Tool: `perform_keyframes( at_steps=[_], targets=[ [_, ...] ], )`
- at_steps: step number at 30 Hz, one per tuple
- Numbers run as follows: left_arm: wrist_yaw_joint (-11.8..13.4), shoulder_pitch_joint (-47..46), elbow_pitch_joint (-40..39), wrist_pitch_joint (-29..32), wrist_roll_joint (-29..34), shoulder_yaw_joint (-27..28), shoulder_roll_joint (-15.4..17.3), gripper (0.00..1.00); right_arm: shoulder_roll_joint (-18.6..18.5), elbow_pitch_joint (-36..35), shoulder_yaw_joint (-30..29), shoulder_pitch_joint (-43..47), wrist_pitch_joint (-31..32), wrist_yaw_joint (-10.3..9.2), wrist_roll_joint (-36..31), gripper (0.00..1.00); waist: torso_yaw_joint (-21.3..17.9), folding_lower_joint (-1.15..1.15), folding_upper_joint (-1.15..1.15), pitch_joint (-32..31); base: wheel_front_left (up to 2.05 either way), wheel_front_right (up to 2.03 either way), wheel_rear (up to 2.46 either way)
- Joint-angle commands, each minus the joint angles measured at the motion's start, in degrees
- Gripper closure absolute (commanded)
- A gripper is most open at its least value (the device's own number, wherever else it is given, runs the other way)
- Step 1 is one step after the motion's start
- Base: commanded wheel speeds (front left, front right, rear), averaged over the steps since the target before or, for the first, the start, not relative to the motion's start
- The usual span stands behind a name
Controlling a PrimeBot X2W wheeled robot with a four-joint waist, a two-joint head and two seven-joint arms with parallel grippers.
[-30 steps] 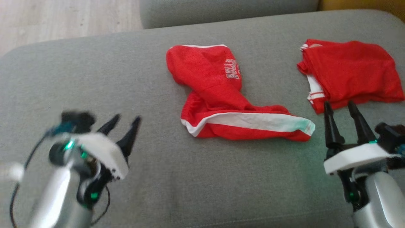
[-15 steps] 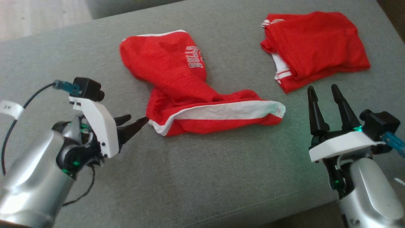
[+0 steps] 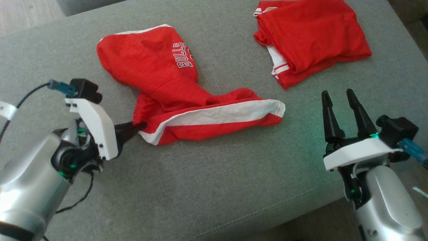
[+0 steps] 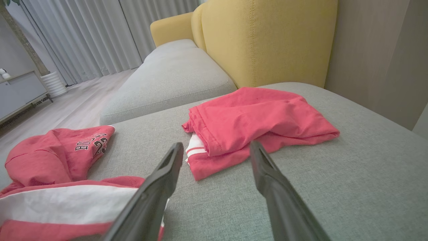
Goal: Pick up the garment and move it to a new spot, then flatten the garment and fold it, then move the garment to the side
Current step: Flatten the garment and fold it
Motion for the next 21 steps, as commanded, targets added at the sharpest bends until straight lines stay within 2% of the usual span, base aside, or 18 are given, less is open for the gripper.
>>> perform_keyframes(
  at_steps=[1, 10, 21],
  targets=[
    [0.00, -3.87, -0.87, -0.68, -1.16, 2.04, 2.88, 1.00, -0.07, -1.44, 1.07, -2.25, -0.73, -0.04, 0.09, 0.00, 0.56, -0.01, 0.00, -0.39, 0.00, 0.00, 0.00],
    [0.00, -4.74, 2.08, -1.51, -4.59, -0.69, 4.20, 1.00, -0.66, -0.70, 1.53, -1.83, -0.39, -0.04, 0.28, 0.00, 4.55, -0.01, 0.00, -3.02, 0.00, 0.00, 0.00],
    [0.00, -2.41, 8.31, -2.77, -7.89, -1.06, 5.93, 1.00, -1.62, -0.65, 1.39, -0.90, 0.47, -0.04, 0.54, 0.00, 9.47, -0.01, 0.00, -5.14, 0.00, 0.00, 0.00]
  ],
)
